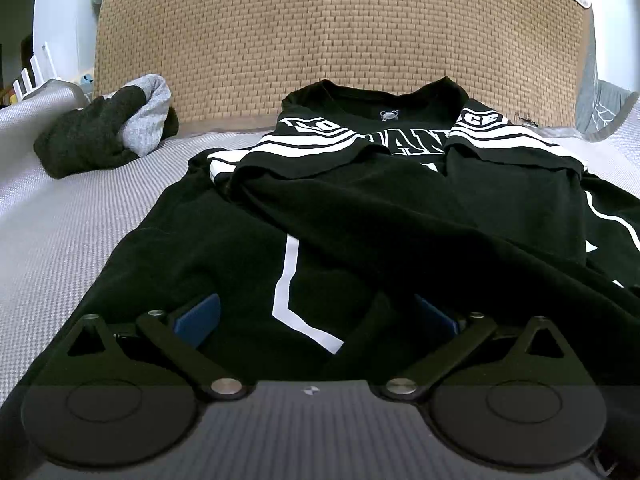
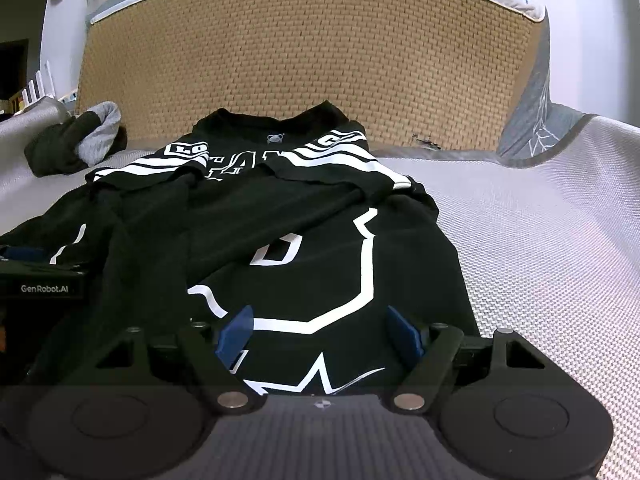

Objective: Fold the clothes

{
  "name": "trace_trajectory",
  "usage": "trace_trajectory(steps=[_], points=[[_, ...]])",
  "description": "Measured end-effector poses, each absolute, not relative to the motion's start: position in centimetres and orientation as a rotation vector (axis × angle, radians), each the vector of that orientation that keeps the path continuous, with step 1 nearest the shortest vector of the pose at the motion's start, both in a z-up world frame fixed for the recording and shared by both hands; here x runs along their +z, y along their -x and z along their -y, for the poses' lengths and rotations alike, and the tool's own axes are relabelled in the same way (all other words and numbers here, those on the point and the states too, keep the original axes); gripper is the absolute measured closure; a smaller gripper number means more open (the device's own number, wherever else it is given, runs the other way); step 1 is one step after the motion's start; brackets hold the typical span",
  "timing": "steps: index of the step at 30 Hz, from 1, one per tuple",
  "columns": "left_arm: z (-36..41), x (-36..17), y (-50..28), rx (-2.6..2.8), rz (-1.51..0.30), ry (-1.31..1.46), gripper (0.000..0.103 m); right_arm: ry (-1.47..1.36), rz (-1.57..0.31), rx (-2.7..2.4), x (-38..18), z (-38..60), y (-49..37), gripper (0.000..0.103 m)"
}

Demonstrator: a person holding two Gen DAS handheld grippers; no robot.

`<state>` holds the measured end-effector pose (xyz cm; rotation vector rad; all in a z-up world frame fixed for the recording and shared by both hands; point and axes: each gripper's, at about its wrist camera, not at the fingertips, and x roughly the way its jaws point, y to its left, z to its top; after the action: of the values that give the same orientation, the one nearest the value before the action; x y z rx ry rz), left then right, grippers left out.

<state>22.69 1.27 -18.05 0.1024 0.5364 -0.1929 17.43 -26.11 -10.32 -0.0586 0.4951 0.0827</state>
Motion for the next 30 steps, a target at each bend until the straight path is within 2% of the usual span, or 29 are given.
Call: trace_trajectory(steps=[15,21,30], points=[[-1.4,-18.0,-22.9,-0.198,-0.545,-0.097,0.000,0.066,-0.515,0.065,-10.1,25.8,-17.4,0.026],[-1.4,-17.6,-23.1,-0.201,-0.572,-0.096,0.000,0.076,-0.567,0.016,-7.7,25.8,-16.1,0.027],[-1.7,-14.6,-24.4,-0.229,-0.745,-0.047,0.000,-0.136,-0.625,-0.010,-5.1,30.5,-12.6,0.027]])
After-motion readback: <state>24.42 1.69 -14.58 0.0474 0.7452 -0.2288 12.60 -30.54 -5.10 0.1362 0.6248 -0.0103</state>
